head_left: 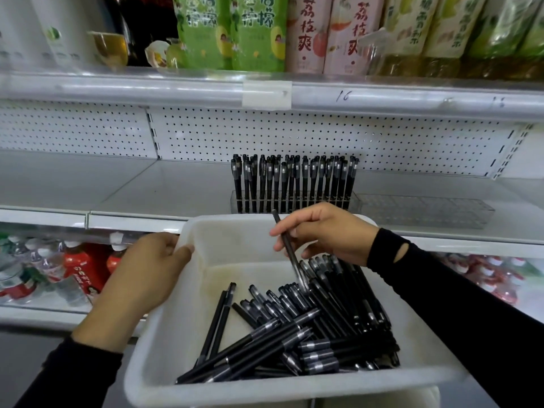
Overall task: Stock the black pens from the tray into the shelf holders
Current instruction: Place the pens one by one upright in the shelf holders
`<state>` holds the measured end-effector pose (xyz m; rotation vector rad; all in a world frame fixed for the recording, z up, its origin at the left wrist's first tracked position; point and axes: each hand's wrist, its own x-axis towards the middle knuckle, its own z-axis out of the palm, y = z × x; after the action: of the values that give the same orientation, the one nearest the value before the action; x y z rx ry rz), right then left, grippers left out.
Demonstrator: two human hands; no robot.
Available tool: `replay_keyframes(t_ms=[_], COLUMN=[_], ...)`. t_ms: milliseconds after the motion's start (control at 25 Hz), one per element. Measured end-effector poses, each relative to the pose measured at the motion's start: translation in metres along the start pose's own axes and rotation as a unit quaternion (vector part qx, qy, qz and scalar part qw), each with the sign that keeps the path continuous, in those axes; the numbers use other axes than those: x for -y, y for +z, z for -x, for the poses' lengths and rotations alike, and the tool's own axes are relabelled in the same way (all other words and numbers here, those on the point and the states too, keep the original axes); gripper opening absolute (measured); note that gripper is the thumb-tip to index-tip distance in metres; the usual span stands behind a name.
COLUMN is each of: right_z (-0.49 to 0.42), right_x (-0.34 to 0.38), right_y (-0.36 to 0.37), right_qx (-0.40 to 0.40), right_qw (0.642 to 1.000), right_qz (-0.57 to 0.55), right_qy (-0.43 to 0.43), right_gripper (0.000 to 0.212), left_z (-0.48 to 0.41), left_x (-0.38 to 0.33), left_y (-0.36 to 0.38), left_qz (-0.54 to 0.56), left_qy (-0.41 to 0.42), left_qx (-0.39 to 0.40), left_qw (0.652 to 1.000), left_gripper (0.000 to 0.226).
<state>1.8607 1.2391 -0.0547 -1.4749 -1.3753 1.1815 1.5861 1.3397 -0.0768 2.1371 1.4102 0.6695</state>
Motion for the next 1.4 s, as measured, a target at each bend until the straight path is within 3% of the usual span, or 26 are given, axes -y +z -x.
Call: replay_keyframes(t_ms=[80,240,440,640,960,1120,1240,1400], right_z=[-0.002,-0.003,-0.027,-0.077,-0.108,-0.111,-0.115,-0.118], right_x=[-0.004,-0.002,0.02,0.012,-0.02,-0.021,-0.024,-0.025], right_y=[-0.003,-0.003,-0.033,-0.054,-0.052,-0.055,-0.054,-0.053], right_qx=[0.024,0.007,-0.193,-0.338,-0.341,-0.315,-0.288,-0.289], right_qw=[0.998,0.999,0.973,0.924,0.871,0.871,0.868,0.854], right_qz=[-0.049,0.013,0.073,0.166,0.355,0.376,0.4,0.425], right_qy=[-0.011,-0.037,-0.105,-0.065,-0.014,0.022,0.067,0.081], right_gripper=[0.021,0.016,0.012,0.018,0.021,0.022,0.026,0.031], left_z=[-0.001,0.001,0.002,0.002,0.003,0.014,0.028,0.033], left_x=[0.001,0.002,0.0,0.0,-0.002,-0.007,-0.008,-0.008], left_y=[0.001,0.001,0.0,-0.004,-0.01,-0.017,-0.013,-0.004], left_qz=[0.006,0.018,0.024,0.027,-0.004,0.027,-0.031,-0.002], left_qy=[0.0,-0.004,0.0,-0.011,-0.014,-0.044,-0.02,0.008], left_qx=[-0.002,-0.002,0.007,0.022,0.074,0.132,0.097,0.028], left_qw=[1.0,1.0,1.0,0.999,0.997,0.99,0.995,1.0], left_gripper=[0.014,0.012,0.007,0.01,0.026,0.032,0.03,0.048])
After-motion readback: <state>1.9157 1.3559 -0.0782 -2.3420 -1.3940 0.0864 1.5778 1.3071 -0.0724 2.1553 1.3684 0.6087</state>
